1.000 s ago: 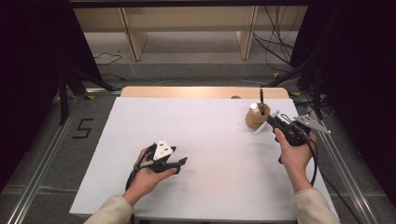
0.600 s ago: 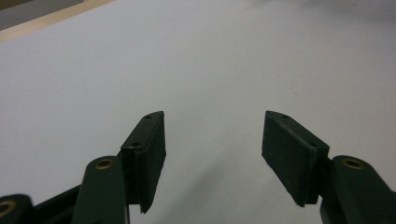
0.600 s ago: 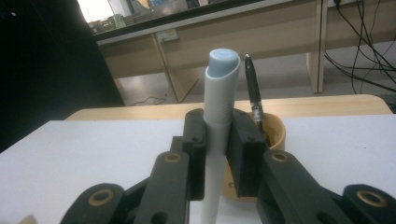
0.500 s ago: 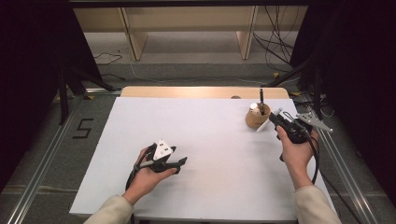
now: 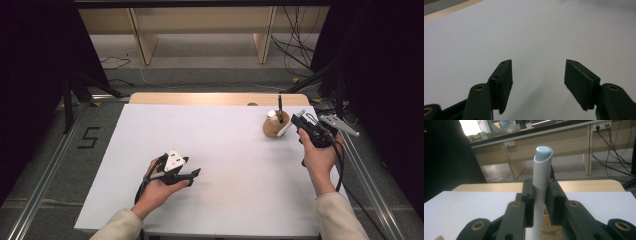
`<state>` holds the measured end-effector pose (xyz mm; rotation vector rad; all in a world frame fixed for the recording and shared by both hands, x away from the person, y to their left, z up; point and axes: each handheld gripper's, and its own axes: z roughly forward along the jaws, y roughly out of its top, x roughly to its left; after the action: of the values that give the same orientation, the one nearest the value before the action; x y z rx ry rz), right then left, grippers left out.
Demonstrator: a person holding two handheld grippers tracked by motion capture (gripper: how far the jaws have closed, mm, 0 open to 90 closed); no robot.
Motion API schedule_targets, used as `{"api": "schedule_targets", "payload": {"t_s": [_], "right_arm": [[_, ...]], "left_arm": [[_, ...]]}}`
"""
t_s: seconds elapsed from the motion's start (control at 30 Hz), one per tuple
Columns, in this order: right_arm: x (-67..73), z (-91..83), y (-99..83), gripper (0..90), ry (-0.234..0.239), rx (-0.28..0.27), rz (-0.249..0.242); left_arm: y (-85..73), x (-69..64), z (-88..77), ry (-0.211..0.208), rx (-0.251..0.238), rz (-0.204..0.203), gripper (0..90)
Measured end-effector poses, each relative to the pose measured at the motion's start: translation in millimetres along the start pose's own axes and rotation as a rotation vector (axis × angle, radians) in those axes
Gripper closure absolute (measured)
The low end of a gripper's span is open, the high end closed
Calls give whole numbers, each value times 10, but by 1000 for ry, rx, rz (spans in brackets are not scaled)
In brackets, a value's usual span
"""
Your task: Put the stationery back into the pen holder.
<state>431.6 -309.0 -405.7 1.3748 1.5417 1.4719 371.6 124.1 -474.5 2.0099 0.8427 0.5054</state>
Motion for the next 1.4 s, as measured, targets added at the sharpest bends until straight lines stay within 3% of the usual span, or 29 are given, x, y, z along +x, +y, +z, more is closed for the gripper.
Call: {"api": "schedule_targets", "payload": {"t_s": [0.53, 0.93, 1.4], "right_arm": [[-44, 110, 178, 784, -35, -23, -10], [-89, 137, 215, 783, -53, -36, -6], [-99, 307, 213, 782, -92, -41, -20]], "left_arm": [[3, 2, 2, -1, -3, 0, 393], [2, -1, 7, -2, -2, -2, 392], [2, 8, 7, -1, -1, 2, 392]]}}
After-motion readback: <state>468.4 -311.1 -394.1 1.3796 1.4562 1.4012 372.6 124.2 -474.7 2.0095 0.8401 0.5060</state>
